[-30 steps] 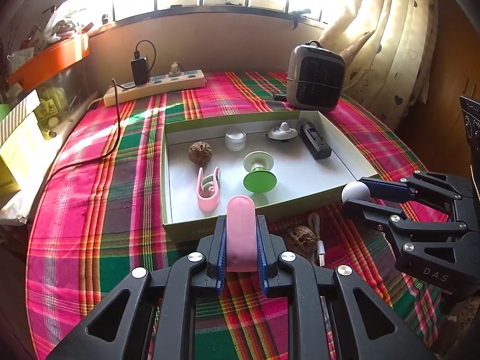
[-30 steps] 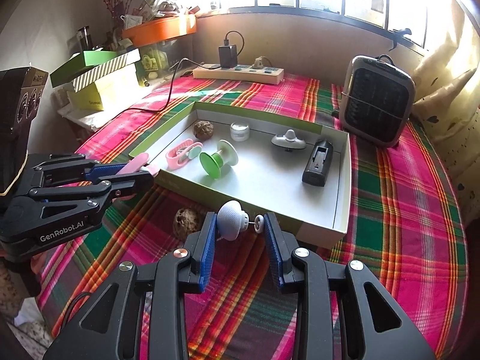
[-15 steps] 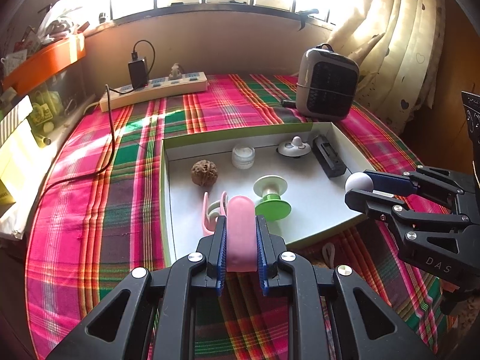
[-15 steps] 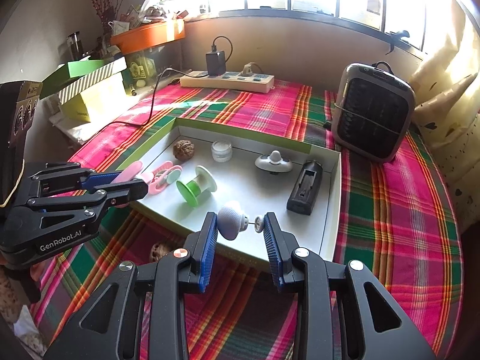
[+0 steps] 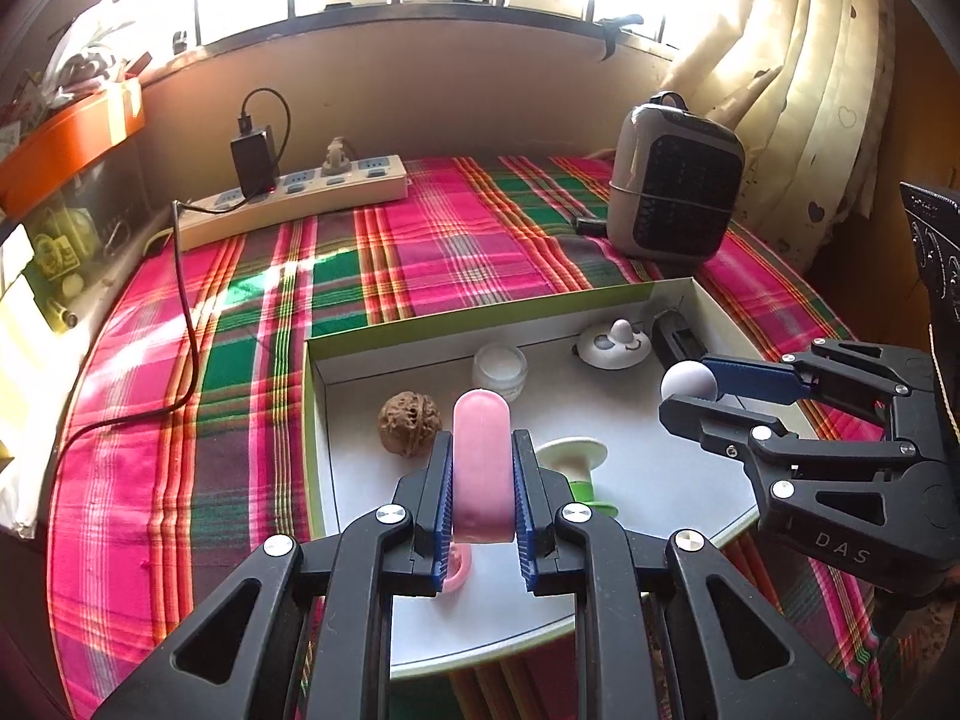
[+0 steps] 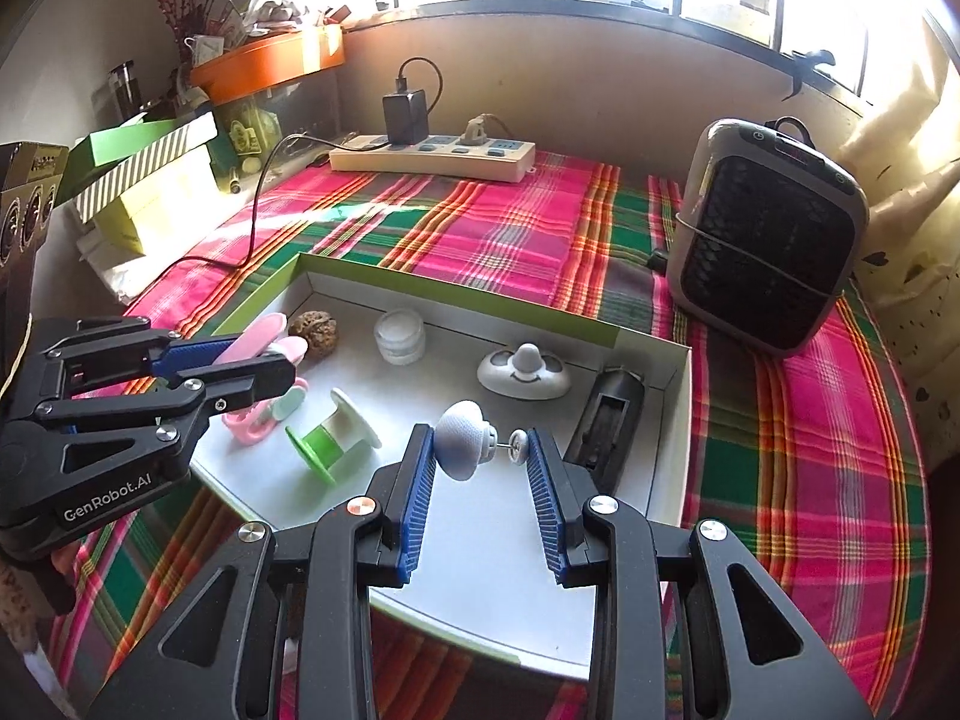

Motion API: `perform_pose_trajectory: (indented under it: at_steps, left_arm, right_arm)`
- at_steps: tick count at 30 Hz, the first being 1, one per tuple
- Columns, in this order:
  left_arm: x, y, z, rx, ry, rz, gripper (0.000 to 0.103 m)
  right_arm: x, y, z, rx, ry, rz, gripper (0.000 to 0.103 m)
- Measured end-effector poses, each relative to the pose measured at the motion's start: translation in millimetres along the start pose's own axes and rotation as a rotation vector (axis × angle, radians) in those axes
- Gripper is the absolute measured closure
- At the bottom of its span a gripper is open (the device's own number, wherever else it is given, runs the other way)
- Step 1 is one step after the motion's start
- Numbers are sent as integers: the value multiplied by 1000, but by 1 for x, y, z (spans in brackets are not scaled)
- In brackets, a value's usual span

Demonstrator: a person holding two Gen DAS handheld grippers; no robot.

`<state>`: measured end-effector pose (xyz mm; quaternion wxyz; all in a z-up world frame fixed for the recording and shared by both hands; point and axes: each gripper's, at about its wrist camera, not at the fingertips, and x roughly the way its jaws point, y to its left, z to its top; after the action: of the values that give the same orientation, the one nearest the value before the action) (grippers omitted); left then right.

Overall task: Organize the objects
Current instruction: 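Carry the pink piece with the left tool while the right tool carries the white knob into the box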

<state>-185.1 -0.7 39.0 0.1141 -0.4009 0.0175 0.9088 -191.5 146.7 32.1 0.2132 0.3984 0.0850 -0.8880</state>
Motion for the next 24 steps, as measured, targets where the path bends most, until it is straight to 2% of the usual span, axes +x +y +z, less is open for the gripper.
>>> perform_pose_trajectory:
  at_steps: [24]
  left_arm:
    - [41, -2, 10, 31, 65, 0, 87]
  right_arm:
    - [33, -4, 9, -20, 58, 2, 70]
